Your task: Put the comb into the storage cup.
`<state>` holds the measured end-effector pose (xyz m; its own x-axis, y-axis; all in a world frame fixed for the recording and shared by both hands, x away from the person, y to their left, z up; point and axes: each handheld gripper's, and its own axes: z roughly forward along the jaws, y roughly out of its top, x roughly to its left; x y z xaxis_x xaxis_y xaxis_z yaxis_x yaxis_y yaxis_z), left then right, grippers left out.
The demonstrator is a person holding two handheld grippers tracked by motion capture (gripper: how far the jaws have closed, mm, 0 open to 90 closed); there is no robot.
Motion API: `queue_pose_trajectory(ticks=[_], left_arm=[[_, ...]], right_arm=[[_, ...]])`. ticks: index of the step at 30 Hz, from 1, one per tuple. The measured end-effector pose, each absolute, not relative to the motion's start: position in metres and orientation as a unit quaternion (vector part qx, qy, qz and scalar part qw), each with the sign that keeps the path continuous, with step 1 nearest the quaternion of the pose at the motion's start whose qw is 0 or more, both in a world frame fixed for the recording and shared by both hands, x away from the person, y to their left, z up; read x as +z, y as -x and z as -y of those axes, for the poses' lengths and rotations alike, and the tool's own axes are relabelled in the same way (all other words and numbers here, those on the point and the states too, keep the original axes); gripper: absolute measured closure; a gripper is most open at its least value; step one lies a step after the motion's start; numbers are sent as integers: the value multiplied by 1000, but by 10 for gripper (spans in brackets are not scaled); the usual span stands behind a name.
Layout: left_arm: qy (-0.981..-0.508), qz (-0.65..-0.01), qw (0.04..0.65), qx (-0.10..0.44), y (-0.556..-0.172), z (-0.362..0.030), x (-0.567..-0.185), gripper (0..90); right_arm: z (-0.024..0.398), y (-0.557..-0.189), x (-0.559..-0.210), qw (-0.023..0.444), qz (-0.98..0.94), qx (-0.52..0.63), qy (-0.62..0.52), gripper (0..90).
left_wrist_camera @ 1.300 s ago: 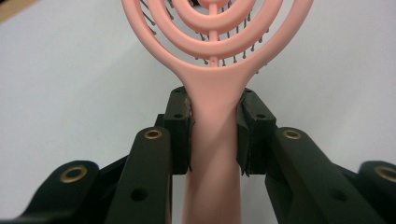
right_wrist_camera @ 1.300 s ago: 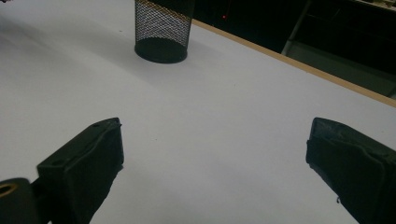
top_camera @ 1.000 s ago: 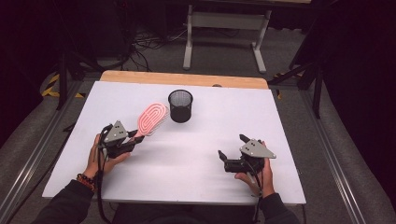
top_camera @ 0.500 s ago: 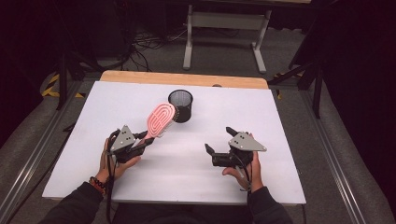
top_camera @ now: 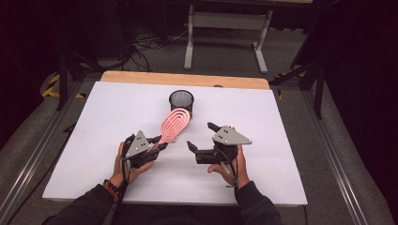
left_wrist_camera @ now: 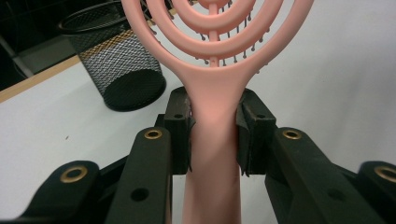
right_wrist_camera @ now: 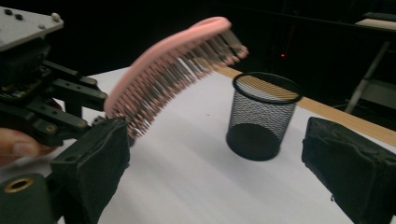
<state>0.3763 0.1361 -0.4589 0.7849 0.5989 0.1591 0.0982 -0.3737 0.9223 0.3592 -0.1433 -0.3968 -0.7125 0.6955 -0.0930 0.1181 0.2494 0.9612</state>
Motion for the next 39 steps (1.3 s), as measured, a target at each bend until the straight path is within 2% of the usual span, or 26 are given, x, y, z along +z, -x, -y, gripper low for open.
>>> queue_pose_trajectory(ticks=[15,20,22,27,28,30,39], left_arm=[[-790,-211,512,262,-369,-106,-466,696],[-788,-210,516,262,-368,-99,-465,696],[-786,-211,518,262,-367,-97,-465,696],[-784,-216,519,263,-368,-92,-466,697],[-785,-216,517,265,-368,-91,-466,698],[-787,-217,513,265,-369,-90,-467,698],[-786,-214,509,279,-366,-82,-466,693]], right_arm=[[125,-368,-396,226,-741,558,-299,87],[122,-373,-396,213,-728,564,-325,161],[122,-374,-397,207,-722,572,-330,165],[124,-378,-397,179,-693,600,-358,304],[125,-378,-398,175,-684,607,-365,370],[127,-378,-398,169,-674,616,-371,420],[134,-373,-402,130,-634,649,-400,577]])
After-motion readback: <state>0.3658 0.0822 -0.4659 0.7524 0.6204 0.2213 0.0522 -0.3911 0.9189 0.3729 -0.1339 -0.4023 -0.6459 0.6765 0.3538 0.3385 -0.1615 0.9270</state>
